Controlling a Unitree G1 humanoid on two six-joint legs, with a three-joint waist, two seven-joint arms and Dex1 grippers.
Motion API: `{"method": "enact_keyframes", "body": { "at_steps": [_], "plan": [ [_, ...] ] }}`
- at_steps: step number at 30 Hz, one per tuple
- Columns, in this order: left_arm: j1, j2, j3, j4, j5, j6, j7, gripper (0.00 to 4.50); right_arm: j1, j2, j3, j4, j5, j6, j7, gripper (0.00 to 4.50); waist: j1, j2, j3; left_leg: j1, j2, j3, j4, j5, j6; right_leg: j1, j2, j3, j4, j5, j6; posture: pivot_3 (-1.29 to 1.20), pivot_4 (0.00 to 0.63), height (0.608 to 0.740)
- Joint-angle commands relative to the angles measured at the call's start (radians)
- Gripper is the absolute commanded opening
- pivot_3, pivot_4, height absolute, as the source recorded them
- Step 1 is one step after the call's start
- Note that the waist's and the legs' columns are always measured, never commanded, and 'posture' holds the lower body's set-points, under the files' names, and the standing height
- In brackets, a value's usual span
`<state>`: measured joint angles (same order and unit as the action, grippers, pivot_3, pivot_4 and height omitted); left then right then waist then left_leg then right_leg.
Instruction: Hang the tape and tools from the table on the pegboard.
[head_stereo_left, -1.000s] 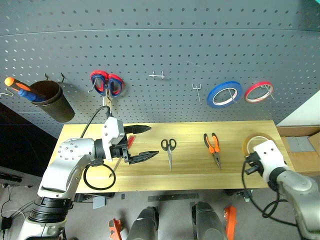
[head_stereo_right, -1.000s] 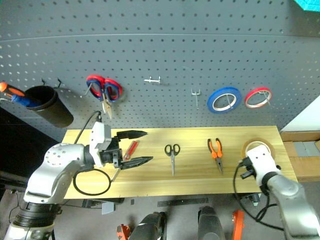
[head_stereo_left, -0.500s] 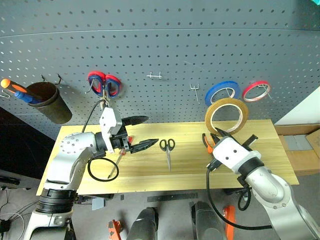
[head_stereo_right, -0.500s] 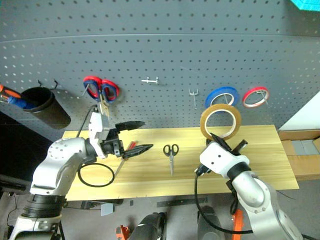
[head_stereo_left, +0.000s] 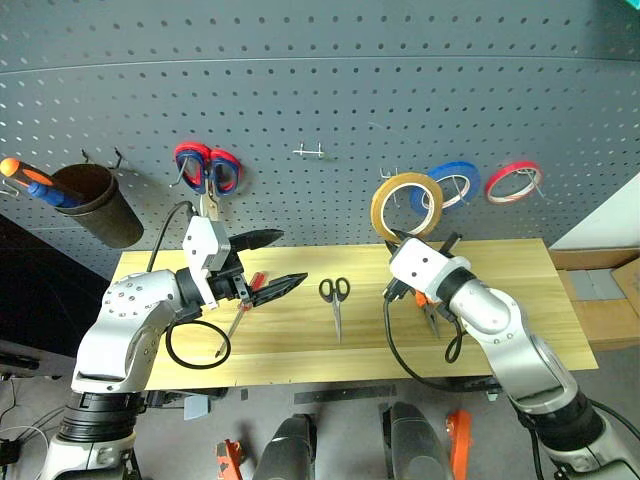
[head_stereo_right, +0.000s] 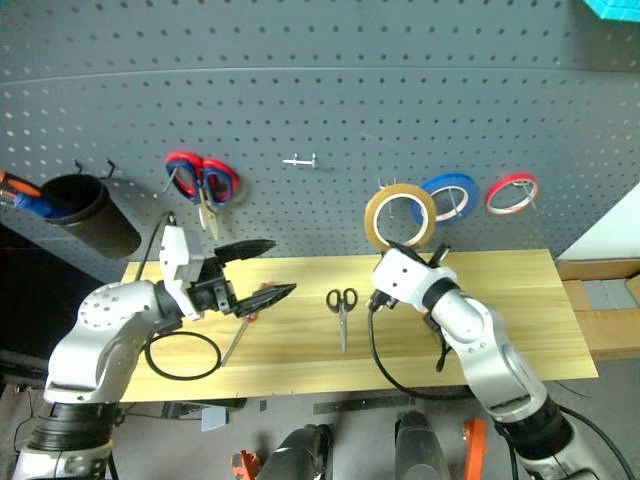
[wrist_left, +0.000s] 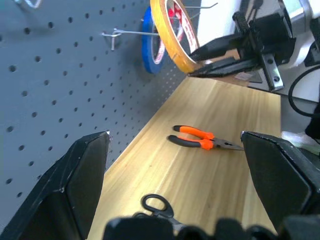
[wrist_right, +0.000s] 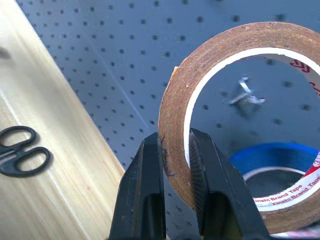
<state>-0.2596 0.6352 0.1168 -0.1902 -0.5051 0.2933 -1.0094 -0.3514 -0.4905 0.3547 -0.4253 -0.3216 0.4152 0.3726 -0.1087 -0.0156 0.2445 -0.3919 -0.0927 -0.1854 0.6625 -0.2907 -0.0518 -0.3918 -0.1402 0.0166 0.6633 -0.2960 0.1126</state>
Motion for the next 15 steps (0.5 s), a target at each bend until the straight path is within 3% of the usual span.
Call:
{"method": "enact_keyframes", "body": {
  "at_steps": [1,11,15],
  "plan": [
    [-0.001,0.011,0.029,-0.043,-0.019,-0.004,0.013,4.5,-0.039,0.022,-0.019,0.032,0.012,-0.059,0.017,0.14,0.0,0.0,0.0,0.0,0.0,0.0,0.0,0.0,0.0,0.0,0.0,0.0,0.0,0.0,0.0,-0.15,0.225,0.74],
    [-0.035,-0.016,0.035,-0.047,-0.051,0.002,0.034,4.5,-0.1,0.08,-0.017,0.186,-0.018,-0.139,0.009,0.14,-0.003,0.0,0.0,-0.001,0.0,0.0,0.0,0.0,0.0,-0.002,0.0,0.001,0.001,0.0,0.0,-0.14,0.233,0.74],
    [-0.032,-0.016,0.037,-0.047,-0.05,-0.006,0.047,4.5,-0.088,0.077,-0.025,0.198,-0.027,-0.169,0.008,1.49,-0.003,0.0,0.0,-0.001,0.0,0.001,0.0,0.0,0.0,-0.003,0.0,0.001,0.002,0.0,0.0,-0.14,0.234,0.74]
  ]
}}
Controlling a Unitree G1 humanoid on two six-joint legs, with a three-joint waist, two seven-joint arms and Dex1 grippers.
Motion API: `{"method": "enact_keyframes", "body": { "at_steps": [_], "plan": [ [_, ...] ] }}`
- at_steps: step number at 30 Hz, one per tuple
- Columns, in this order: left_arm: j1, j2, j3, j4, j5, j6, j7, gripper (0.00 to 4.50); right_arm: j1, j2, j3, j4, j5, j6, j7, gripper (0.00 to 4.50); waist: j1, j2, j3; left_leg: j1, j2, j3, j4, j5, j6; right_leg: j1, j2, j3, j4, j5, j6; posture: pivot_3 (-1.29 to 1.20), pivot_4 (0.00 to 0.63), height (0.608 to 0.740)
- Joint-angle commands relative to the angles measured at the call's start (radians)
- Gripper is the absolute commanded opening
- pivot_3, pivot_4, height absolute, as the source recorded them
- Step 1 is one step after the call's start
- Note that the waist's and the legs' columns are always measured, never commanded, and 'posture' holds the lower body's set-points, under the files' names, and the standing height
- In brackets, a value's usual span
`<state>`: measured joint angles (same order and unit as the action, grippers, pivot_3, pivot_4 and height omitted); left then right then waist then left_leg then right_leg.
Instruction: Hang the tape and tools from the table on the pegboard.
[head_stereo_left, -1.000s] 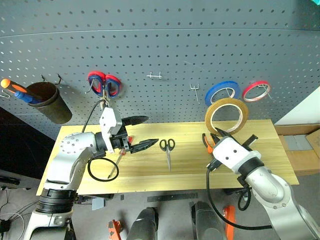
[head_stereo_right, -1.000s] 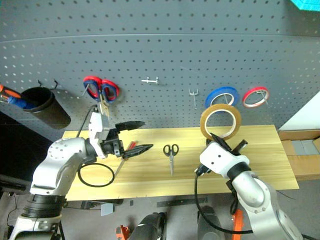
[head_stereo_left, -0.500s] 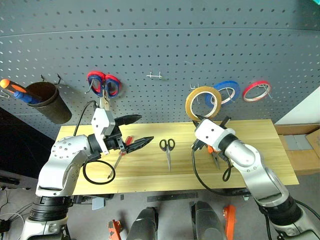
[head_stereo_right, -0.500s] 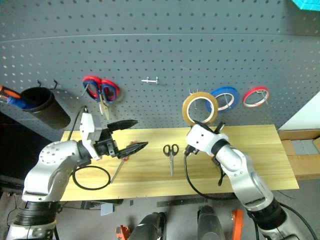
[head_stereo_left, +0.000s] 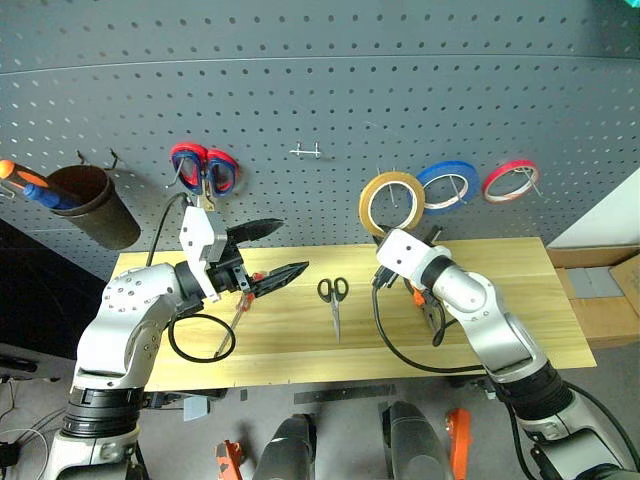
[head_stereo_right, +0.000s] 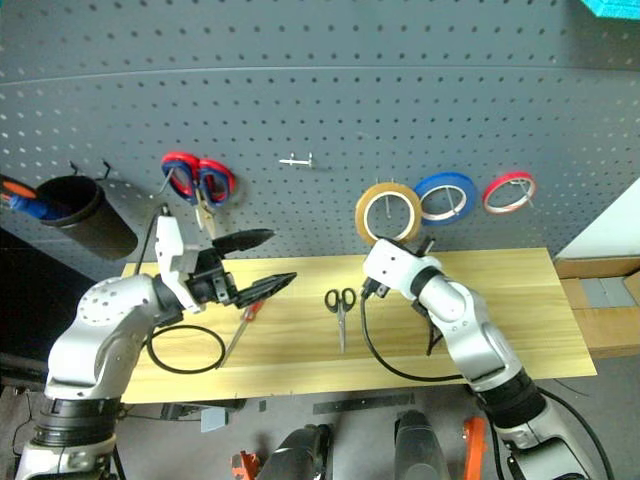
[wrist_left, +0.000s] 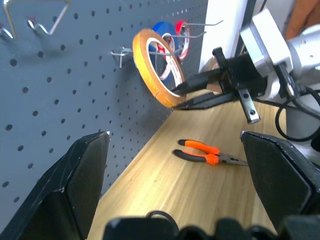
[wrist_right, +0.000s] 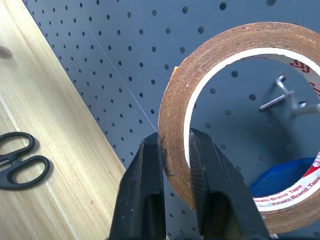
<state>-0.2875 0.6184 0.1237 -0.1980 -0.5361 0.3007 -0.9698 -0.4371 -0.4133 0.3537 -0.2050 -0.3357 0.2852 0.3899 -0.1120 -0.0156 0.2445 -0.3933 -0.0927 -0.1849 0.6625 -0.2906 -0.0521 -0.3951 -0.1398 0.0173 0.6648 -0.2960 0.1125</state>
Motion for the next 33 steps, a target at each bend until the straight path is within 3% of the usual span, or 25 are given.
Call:
{"method": "enact_keyframes", "body": {
  "at_steps": [1,4,9,13,20,26,33],
  "plan": [
    [-0.002,0.001,0.029,-0.038,-0.015,-0.019,0.008,4.5,0.005,-0.004,-0.024,-0.026,-0.014,-0.044,-0.007,1.85,0.0,0.0,0.0,0.0,0.0,0.0,0.0,0.0,0.0,0.0,0.0,0.0,0.0,0.0,0.0,-0.14,0.234,0.74],
    [0.005,0.011,0.02,-0.033,0.019,-0.066,-0.006,4.5,0.058,-0.014,-0.028,-0.069,-0.014,-0.042,0.004,2.83,0.001,0.0,0.0,0.0,0.0,0.0,0.0,0.0,0.0,0.0,0.0,0.0,0.0,0.0,0.0,-0.13,0.233,0.74],
    [0.036,0.058,0.024,0.019,0.068,-0.131,-0.054,4.5,0.275,-0.026,-0.02,-0.242,-0.007,0.024,0.04,4.47,0.006,0.0,0.0,-0.001,0.0,0.0,-0.001,0.0,0.0,-0.002,0.0,0.0,0.0,0.0,0.0,-0.13,0.236,0.74],
    [0.062,0.101,0.01,0.074,0.099,-0.175,-0.112,4.5,0.364,0.1,-0.062,-0.294,0.046,0.266,0.016,4.47,0.003,0.0,0.0,-0.001,0.0,0.0,0.0,0.0,0.0,-0.002,0.0,0.001,0.001,0.0,-0.001,-0.14,0.242,0.74],
    [0.019,0.118,-0.016,0.165,0.121,-0.194,-0.171,4.5,0.199,0.324,-0.202,-0.073,0.091,0.529,-0.121,4.47,0.006,0.0,0.0,0.0,0.001,0.0,0.001,0.003,-0.005,-0.01,0.002,0.002,0.015,0.002,-0.004,-0.14,0.246,0.74],
    [0.012,0.111,-0.033,0.172,0.124,-0.197,-0.19,4.5,0.071,0.366,-0.303,0.202,0.148,0.502,-0.198,4.47,0.001,0.0,0.0,0.001,0.004,0.0,0.0,0.006,-0.009,-0.01,0.006,0.001,0.015,0.005,-0.008,-0.14,0.244,0.74],
    [0.015,0.107,-0.034,0.166,0.122,-0.197,-0.186,4.5,-0.033,0.347,-0.336,0.462,0.183,0.407,-0.247,4.47,-0.011,0.0,0.0,0.0,0.005,0.002,-0.001,0.006,-0.009,-0.012,0.006,0.002,0.015,0.005,-0.008,-0.13,0.243,0.74]
  ]
}}
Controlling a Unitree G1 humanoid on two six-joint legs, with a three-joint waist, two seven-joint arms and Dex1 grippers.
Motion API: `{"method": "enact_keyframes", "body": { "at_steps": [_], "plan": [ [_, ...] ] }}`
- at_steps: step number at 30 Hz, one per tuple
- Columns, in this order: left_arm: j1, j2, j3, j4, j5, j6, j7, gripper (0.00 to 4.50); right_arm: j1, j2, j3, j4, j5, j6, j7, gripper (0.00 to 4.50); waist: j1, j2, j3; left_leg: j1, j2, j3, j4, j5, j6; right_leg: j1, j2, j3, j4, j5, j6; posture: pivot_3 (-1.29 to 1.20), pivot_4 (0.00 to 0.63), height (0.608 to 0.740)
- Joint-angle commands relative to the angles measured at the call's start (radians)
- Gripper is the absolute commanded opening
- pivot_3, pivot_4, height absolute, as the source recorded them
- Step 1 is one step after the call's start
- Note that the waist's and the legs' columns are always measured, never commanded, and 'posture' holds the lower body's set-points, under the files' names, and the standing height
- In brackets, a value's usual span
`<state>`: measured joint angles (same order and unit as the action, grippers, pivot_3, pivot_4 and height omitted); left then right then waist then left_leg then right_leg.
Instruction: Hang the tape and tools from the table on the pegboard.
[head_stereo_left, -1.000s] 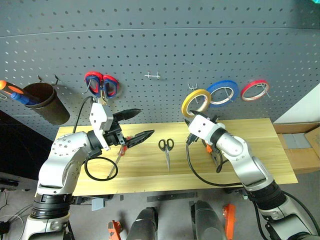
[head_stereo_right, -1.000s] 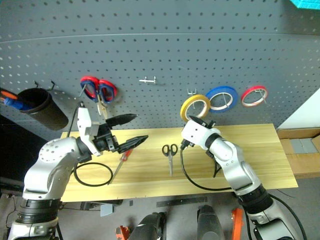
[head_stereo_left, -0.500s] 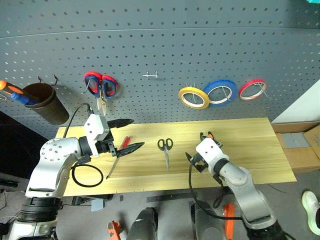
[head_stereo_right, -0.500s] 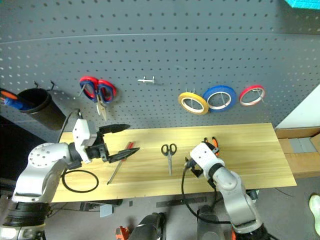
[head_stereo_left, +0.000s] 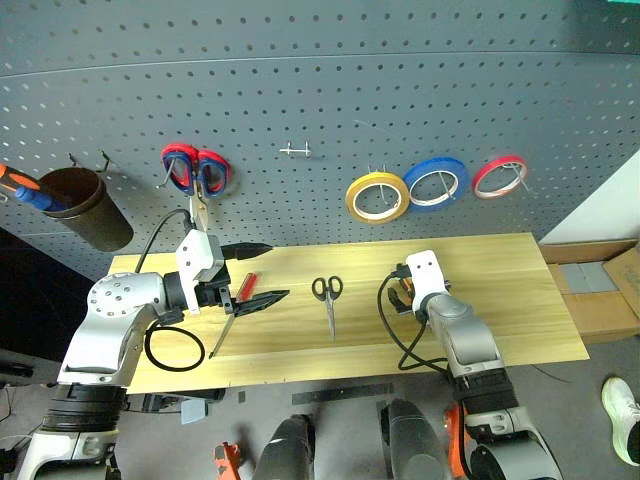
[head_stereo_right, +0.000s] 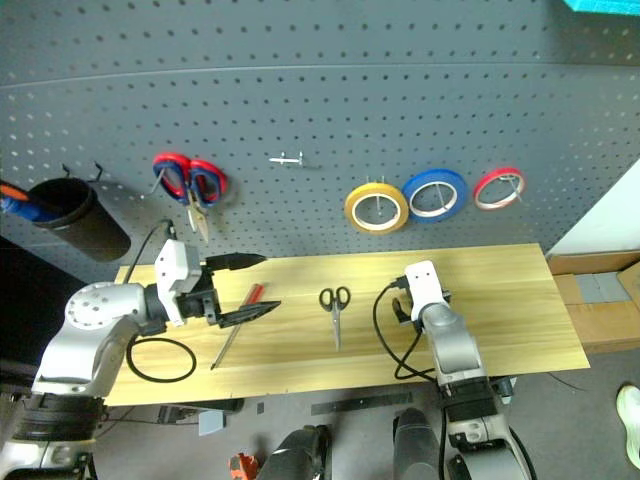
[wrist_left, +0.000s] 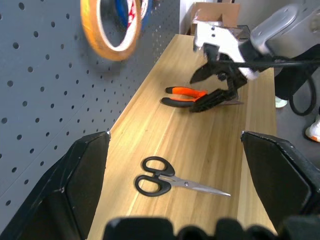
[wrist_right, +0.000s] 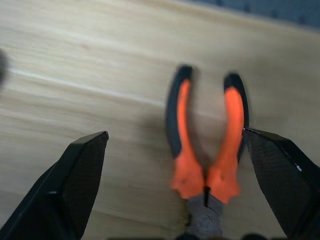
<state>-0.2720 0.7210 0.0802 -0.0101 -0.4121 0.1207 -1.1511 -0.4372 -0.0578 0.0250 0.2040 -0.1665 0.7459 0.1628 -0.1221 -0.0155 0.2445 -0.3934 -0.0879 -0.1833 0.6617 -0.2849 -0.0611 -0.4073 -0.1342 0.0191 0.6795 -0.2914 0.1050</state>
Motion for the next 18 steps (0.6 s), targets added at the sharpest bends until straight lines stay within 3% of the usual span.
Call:
{"method": "enact_keyframes", "body": {
  "at_steps": [1,15,18],
  "plan": [
    [0.0,0.004,0.01,-0.023,-0.002,-0.017,-0.003,4.5,-0.043,-0.012,-0.007,0.077,0.015,-0.068,-0.024,4.47,-0.002,0.0,0.0,0.0,0.0,0.0,0.0,0.0,0.0,0.0,0.0,0.0,0.0,0.0,0.0,-0.13,0.244,0.74],
    [0.005,-0.016,0.003,-0.027,0.003,-0.02,0.011,4.5,-0.14,-0.061,-0.075,0.348,0.1,-0.064,-0.05,4.47,-0.015,0.0,0.0,0.001,0.01,0.004,0.001,0.0,0.0,0.001,0.004,0.0,0.0,0.001,-0.002,-0.13,0.242,0.74],
    [0.01,-0.02,0.005,-0.028,0.001,-0.018,0.013,4.5,-0.132,-0.078,-0.041,0.364,0.09,-0.077,-0.032,3.88,-0.015,0.0,0.0,0.001,0.011,0.004,0.001,0.0,0.0,0.001,0.006,0.0,0.0,0.002,-0.003,-0.13,0.24,0.74]
  ]
}}
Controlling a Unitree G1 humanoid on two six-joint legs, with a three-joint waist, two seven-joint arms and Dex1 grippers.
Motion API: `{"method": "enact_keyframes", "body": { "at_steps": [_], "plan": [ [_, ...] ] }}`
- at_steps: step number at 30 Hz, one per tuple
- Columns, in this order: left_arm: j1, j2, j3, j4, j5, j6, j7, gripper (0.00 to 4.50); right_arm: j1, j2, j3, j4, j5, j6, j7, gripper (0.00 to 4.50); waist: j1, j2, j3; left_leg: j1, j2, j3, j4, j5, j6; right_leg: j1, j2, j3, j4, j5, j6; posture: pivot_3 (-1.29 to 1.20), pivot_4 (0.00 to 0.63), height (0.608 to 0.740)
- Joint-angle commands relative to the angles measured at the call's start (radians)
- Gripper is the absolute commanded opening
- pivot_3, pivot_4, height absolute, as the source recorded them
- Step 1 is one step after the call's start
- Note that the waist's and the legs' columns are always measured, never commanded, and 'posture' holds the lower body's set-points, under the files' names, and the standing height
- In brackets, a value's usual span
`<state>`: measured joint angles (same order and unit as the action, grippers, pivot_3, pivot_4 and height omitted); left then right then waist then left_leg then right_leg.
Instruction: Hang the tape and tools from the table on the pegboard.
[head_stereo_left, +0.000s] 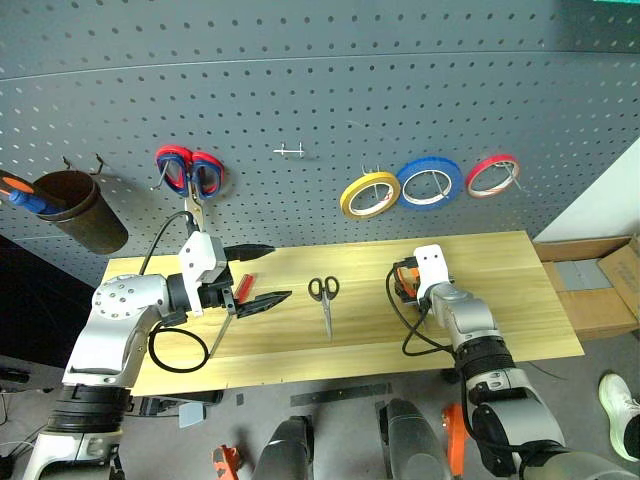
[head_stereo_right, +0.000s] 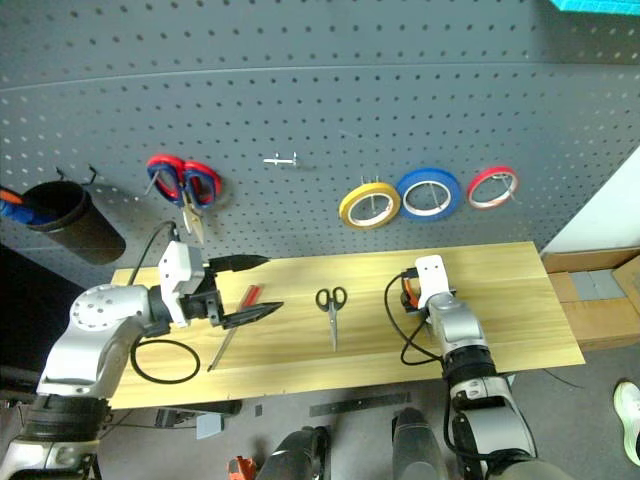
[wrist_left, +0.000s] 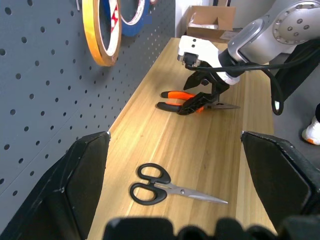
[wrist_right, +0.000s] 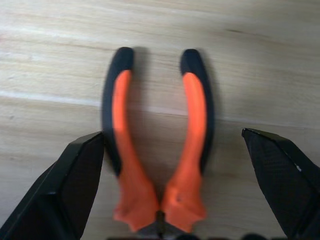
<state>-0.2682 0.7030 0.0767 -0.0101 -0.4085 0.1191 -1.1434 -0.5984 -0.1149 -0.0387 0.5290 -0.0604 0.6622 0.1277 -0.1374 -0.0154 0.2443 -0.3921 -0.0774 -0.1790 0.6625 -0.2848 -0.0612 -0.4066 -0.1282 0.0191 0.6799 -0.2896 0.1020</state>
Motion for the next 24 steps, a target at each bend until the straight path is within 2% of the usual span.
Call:
{"method": "enact_keyframes", "body": {
  "at_steps": [1,3,4,11,15,19,24],
  "plan": [
    [0.008,-0.003,0.01,-0.028,-0.003,-0.016,0.006,4.5,0.039,-0.028,0.053,0.036,-0.033,-0.008,0.012,3.55,0.0,0.0,0.0,0.0,0.0,0.0,0.0,0.0,0.0,0.0,0.001,0.0,0.0,0.0,0.0,-0.13,0.239,0.74],
    [0.013,-0.004,0.012,-0.03,-0.003,-0.016,0.01,4.5,0.054,-0.032,0.095,0.027,-0.047,-0.025,0.02,2.89,0.0,0.0,-0.001,0.001,0.0,0.0,0.0,0.0,0.0,0.0,0.001,0.0,0.0,0.0,-0.001,-0.14,0.238,0.74],
    [0.017,-0.005,0.014,-0.031,-0.004,-0.015,0.013,4.5,0.066,-0.029,0.116,0.017,-0.054,-0.033,0.021,2.71,0.0,0.0,-0.001,0.001,0.0,0.0,0.0,0.0,0.0,0.0,0.002,0.0,0.0,0.001,-0.001,-0.14,0.237,0.74],
    [0.051,-0.011,0.033,-0.054,-0.014,-0.001,0.052,4.5,0.109,-0.005,0.122,-0.061,-0.04,-0.039,0.01,2.71,-0.001,-0.001,-0.005,0.003,0.002,0.001,0.0,0.0,0.0,0.001,0.004,0.0,0.0,0.002,-0.003,-0.13,0.232,0.74],
    [0.081,-0.016,0.079,-0.048,-0.005,-0.009,0.123,4.5,0.193,-0.003,0.149,-0.32,-0.019,0.026,0.054,2.7,-0.001,-0.001,-0.004,0.003,0.002,0.0,-0.001,0.0,0.0,0.001,0.004,0.0,0.0,0.002,-0.003,-0.13,0.233,0.74],
    [0.122,-0.033,0.139,-0.054,-0.013,-0.016,0.193,4.5,0.347,-0.007,0.248,-0.73,-0.016,0.137,0.101,2.7,0.0,0.0,-0.004,0.001,0.002,-0.001,-0.002,0.0,0.0,-0.002,0.004,0.001,0.0,0.002,-0.003,-0.13,0.233,0.74],
    [0.141,-0.099,0.211,-0.058,-0.035,-0.075,0.278,4.5,0.472,-0.044,0.381,-1.094,-0.062,0.087,0.103,2.7,0.008,0.0,-0.004,-0.001,0.002,-0.001,-0.001,0.0,-0.001,-0.005,0.004,0.003,0.0,0.002,-0.003,-0.12,0.229,0.74]
  ]
}}
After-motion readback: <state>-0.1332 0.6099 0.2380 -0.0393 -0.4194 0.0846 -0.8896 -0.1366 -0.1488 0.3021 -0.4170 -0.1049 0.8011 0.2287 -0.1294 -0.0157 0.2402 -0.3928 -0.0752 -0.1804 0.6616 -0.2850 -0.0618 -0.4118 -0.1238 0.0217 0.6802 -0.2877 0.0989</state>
